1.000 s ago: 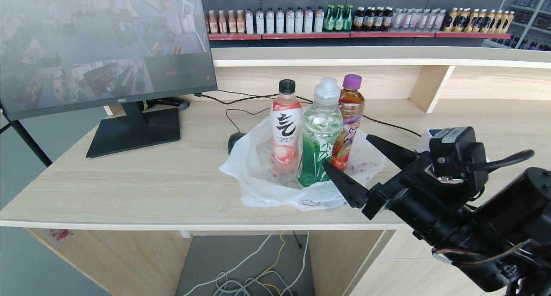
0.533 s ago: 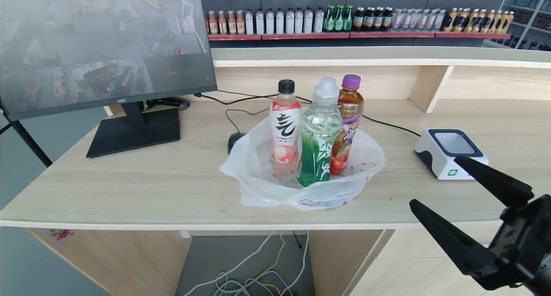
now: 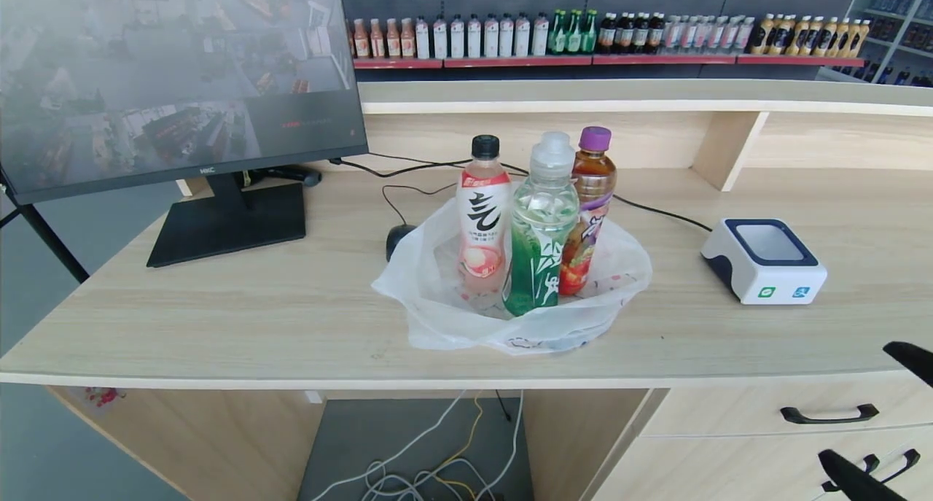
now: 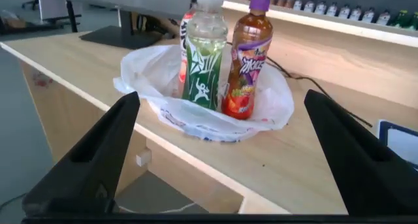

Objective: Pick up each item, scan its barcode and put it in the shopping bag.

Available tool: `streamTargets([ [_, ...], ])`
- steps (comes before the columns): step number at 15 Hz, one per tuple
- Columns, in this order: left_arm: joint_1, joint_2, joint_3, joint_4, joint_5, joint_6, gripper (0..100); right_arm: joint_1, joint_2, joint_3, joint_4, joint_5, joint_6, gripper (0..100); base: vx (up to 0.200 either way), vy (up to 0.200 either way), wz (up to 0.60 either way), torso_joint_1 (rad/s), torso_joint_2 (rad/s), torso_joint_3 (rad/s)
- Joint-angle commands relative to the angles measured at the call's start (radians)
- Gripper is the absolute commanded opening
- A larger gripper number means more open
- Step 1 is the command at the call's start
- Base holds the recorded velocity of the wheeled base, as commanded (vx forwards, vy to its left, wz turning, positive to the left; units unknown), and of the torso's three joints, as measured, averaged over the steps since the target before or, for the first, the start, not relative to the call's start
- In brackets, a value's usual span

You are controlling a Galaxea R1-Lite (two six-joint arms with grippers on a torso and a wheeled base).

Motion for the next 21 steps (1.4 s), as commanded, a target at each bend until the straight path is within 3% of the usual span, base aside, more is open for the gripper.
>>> streamTargets([
  [1, 0.0, 0.0, 0.0, 0.0, 0.0, -0.001, 100, -0.001, -0.473, -0.034, 0.603, 0.006, -0.016, 100, 0.0, 0.0, 0.0, 0.0, 0.0, 0.0],
  [2, 0.0, 0.0, 0.0, 0.0, 0.0, -0.001, 100, -0.001, -0.59, -0.062, 0.813, 0.004, -0.017, 100, 0.0, 0.0, 0.0, 0.0, 0.0, 0.0],
  [4, 0.0, 0.0, 0.0, 0.0, 0.0, 0.001, 100, -0.001, -0.72, -0.103, 1.063, 0.006, -0.017, 100, 0.0, 0.0, 0.0, 0.0, 0.0, 0.0],
  [5, 0.0, 0.0, 0.0, 0.0, 0.0, 0.001, 100, -0.001, -0.756, -0.116, 1.123, 0.006, -0.014, 100, 0.0, 0.0, 0.0, 0.0, 0.0, 0.0],
  [8, 0.0, 0.0, 0.0, 0.0, 0.0, 0.001, 100, 0.001, -0.753, -0.117, 1.125, 0.007, 0.011, 100, 0.0, 0.0, 0.0, 0.0, 0.0, 0.0],
  [11, 0.0, 0.0, 0.0, 0.0, 0.0, 0.001, 100, -0.022, -0.723, -0.114, 1.122, 0.073, 0.015, 100, 0.0, 0.0, 0.0, 0.0, 0.0, 0.0],
  [13, 0.0, 0.0, 0.0, 0.0, 0.0, -0.001, 100, -0.136, -0.722, -0.111, 1.119, 0.073, 0.095, 100, 0.0, 0.0, 0.0, 0.0, 0.0, 0.0],
  [17, 0.0, 0.0, 0.0, 0.0, 0.0, 0.001, 100, -0.415, -0.717, -0.111, 1.114, 0.075, 0.021, 100, 0.0, 0.0, 0.0, 0.0, 0.0, 0.0],
  [19, 0.0, 0.0, 0.0, 0.0, 0.0, 0.002, 100, -0.486, -0.688, -0.111, 1.114, 0.002, 0.034, 100, 0.0, 0.0, 0.0, 0.0, 0.0, 0.0],
  [21, 0.0, 0.0, 0.0, 0.0, 0.0, 0.001, 100, -0.631, -0.671, -0.111, 1.114, 0.065, 0.089, 100, 0.0, 0.0, 0.0, 0.0, 0.0, 0.0],
])
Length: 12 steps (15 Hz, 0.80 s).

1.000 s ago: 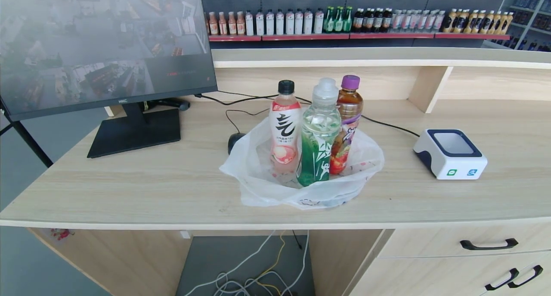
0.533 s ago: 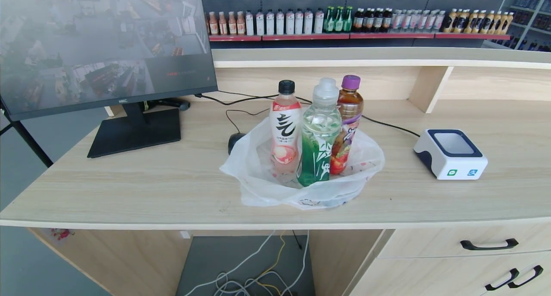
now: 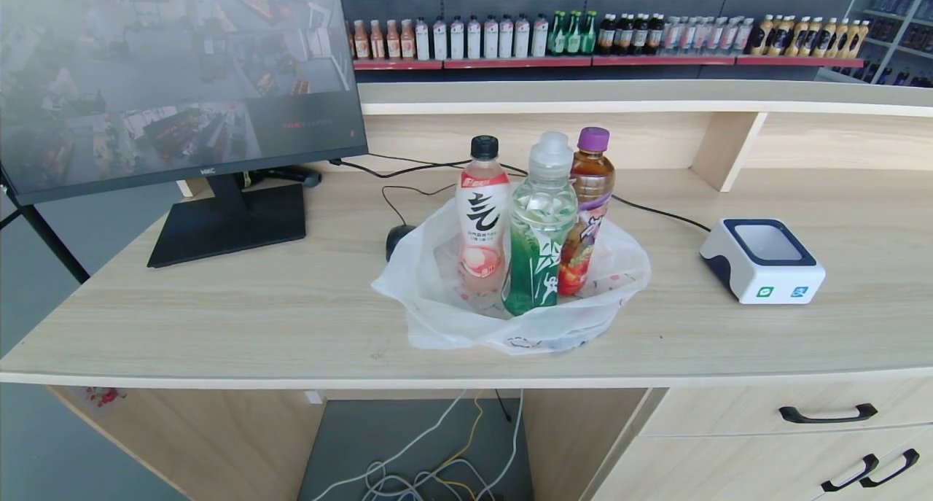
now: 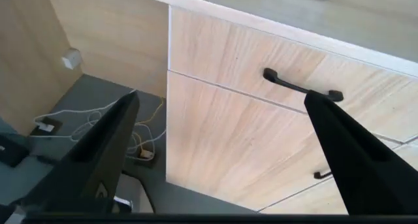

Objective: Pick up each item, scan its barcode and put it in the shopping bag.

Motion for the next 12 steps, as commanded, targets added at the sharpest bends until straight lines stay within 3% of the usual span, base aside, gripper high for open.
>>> streamTargets([
  [1, 0.0, 0.0, 0.0, 0.0, 0.0, -0.001, 100, -0.165, 0.038, 0.0, 0.001, 0.04, 0.081, 100, 0.0, 0.0, 0.0, 0.0, 0.0, 0.0],
  [3, 0.0, 0.0, 0.0, 0.0, 0.0, -0.001, 100, -0.22, -0.007, 0.003, 0.002, 0.041, 0.116, 100, 0.0, 0.0, 0.0, 0.0, 0.0, 0.0],
  [6, 0.0, 0.0, 0.0, 0.0, 0.0, -0.001, 100, -0.145, -0.043, 0.106, -0.189, 0.139, -0.004, 100, 0.0, 0.0, 0.0, 0.0, 0.0, 0.0],
  [12, 0.0, 0.0, 0.0, 0.0, 0.0, 0.001, 100, -0.165, -0.08, 0.094, -0.16, 0.172, 0.052, 100, 0.0, 0.0, 0.0, 0.0, 0.0, 0.0],
])
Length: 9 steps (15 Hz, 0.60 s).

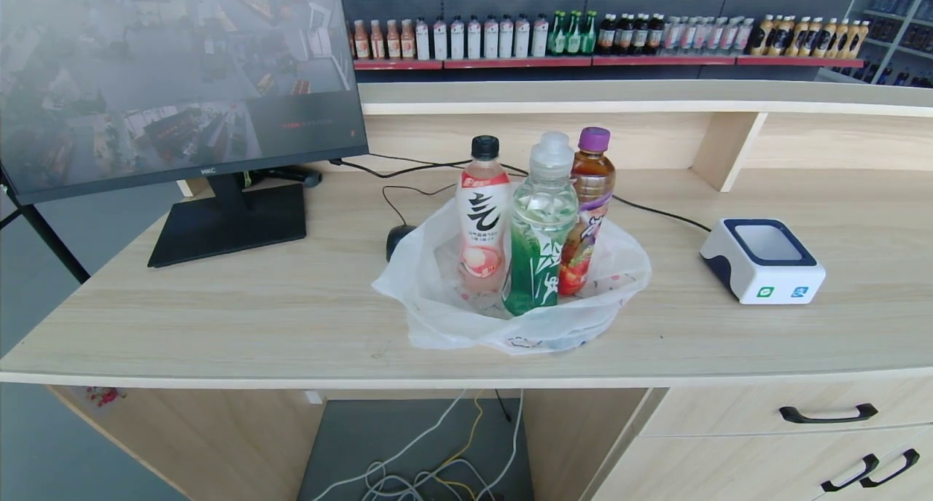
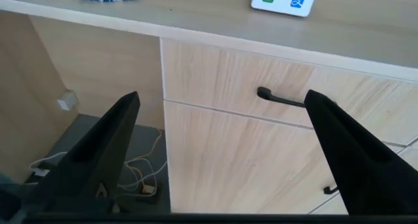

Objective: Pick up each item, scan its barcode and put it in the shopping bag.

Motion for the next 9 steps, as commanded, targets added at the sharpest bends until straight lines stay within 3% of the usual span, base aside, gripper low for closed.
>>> streamTargets([
  [1, 0.0, 0.0, 0.0, 0.0, 0.0, -0.001, 100, 0.0, -0.003, -0.002, 0.0, 0.001, 0.009, 100, 0.0, 0.0, 0.0, 0.0, 0.0, 0.0],
  [3, 0.0, 0.0, 0.0, 0.0, 0.0, -0.001, 100, 0.0, 0.0, -0.005, -0.005, -0.003, 0.181, 100, 0.0, 0.0, 0.0, 0.0, 0.0, 0.0],
  [4, 0.0, 0.0, 0.0, 0.0, 0.0, -0.001, 100, 0.0, -0.003, -0.004, -0.008, -0.017, 0.195, 100, 0.0, 0.0, 0.0, 0.0, 0.0, 0.0],
  [6, 0.0, 0.0, 0.0, 0.0, 0.0, -0.001, 100, 0.0, -0.003, 0.013, -0.044, -0.028, 0.063, 100, 0.0, 0.0, 0.0, 0.0, 0.0, 0.0],
  [8, 0.0, 0.0, 0.0, 0.0, 0.0, -0.001, 100, 0.0, -0.003, 0.015, -0.044, 0.008, 0.058, 100, 0.0, 0.0, 0.0, 0.0, 0.0, 0.0],
  [9, 0.0, 0.0, 0.0, 0.0, 0.0, -0.002, 100, 0.0, -0.003, 0.015, -0.044, 0.008, 0.063, 100, -0.2, 0.0, 0.0, -0.002, 0.0, -0.002],
])
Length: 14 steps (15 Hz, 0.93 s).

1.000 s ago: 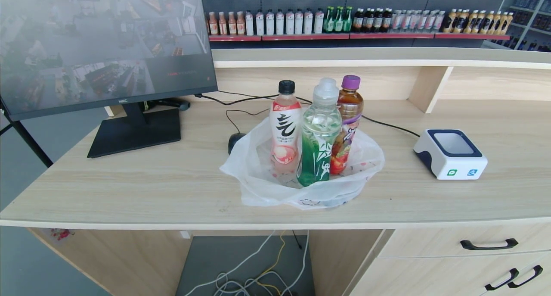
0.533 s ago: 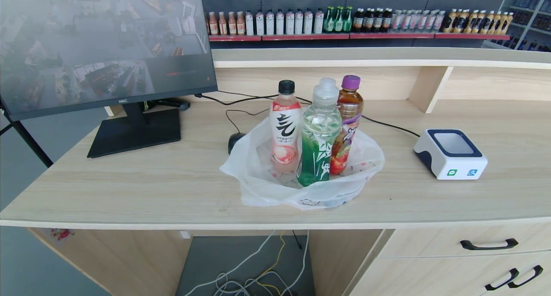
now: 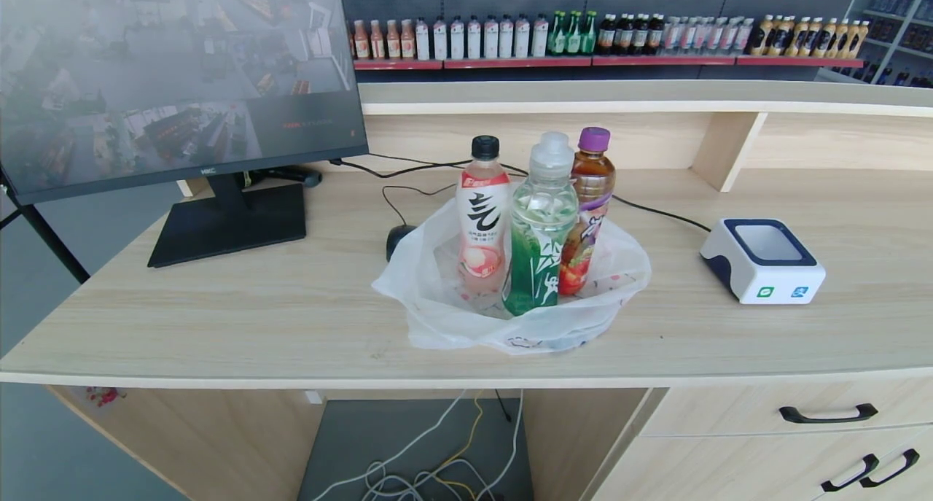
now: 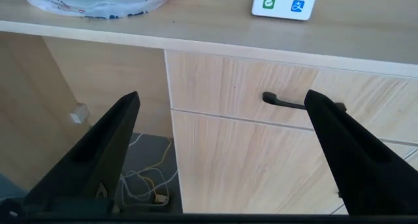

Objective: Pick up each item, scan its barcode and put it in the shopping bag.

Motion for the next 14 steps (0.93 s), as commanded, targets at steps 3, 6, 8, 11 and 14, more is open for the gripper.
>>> streamTargets([
  [3, 0.0, 0.0, 0.0, 0.0, 0.0, 0.001, 100, 0.0, 0.0, 0.002, -0.001, -0.002, -0.005, 100, -0.2, 0.0, 0.0, 0.002, 0.01, 0.005],
  [6, 0.0, 0.0, 0.0, 0.0, 0.0, 0.001, 100, 0.0, 0.0, 0.002, -0.001, -0.002, -0.003, 100, 0.0, 0.0, 0.0, 0.0, 0.0, 0.0],
  [8, 0.0, 0.0, 0.0, 0.0, 0.0, 0.002, 100, 0.0, 0.0, 0.002, -0.001, -0.002, -0.003, 100, 0.0, 0.0, 0.0, 0.0, 0.0, 0.0],
  [11, 0.0, 0.0, 0.0, 0.0, 0.0, -0.001, 100, 0.0, 0.0, 0.002, -0.001, -0.002, -0.003, 100, 0.0, 0.0, 0.0, 0.0, 0.0, 0.0],
  [14, 0.0, 0.0, 0.0, 0.0, 0.0, 0.001, 100, 0.0, 0.0, 0.002, -0.001, -0.002, -0.003, 100, 0.0, -0.2, 0.0, 0.005, 0.0, 0.001],
])
